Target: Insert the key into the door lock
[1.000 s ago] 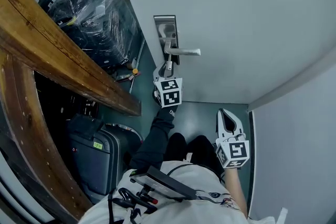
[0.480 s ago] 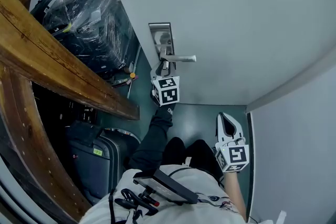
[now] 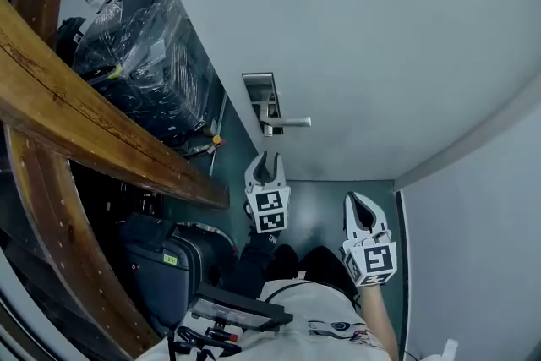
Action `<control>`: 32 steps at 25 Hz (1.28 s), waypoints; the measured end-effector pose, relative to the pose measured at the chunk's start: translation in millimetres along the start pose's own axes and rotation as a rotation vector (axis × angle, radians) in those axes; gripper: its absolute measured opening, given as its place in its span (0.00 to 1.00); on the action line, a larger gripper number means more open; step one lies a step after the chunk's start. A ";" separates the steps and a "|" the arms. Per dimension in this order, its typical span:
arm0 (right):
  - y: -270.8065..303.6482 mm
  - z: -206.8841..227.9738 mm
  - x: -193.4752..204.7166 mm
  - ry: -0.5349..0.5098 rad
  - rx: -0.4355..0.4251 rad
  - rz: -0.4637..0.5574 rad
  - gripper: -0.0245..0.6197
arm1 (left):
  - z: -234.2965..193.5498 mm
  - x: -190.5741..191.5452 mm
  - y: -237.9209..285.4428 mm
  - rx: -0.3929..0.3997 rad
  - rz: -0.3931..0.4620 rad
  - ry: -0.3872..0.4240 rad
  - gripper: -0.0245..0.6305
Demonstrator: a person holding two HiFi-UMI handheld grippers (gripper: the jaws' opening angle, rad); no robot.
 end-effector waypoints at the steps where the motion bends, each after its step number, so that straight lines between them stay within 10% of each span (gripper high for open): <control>1: -0.1 -3.2 -17.0 -0.009 -0.009 0.017 0.05 | 5.4 -5.8 -20.1 0.011 0.015 0.005 0.21; 4: -7.8 -15.0 -67.7 -0.038 -0.041 0.062 0.05 | 18.4 -30.1 -76.7 0.014 0.044 0.016 0.05; 11: -22.2 -35.5 -137.3 -0.060 -0.081 0.132 0.05 | 22.5 -88.3 -139.5 0.038 0.093 -0.004 0.04; 32: -17.0 -42.7 -154.4 -0.099 -0.093 0.168 0.05 | 15.8 -116.8 -149.7 0.024 0.142 -0.030 0.04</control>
Point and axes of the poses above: the fingertips, and each gripper's own axes: y forward along the fingers, z to its right, x out of its underside, the point moved 6 cm from there along -y, backward along the fingers, and after that the axes turned 11 degrees about -z, right-handed, at the moved point
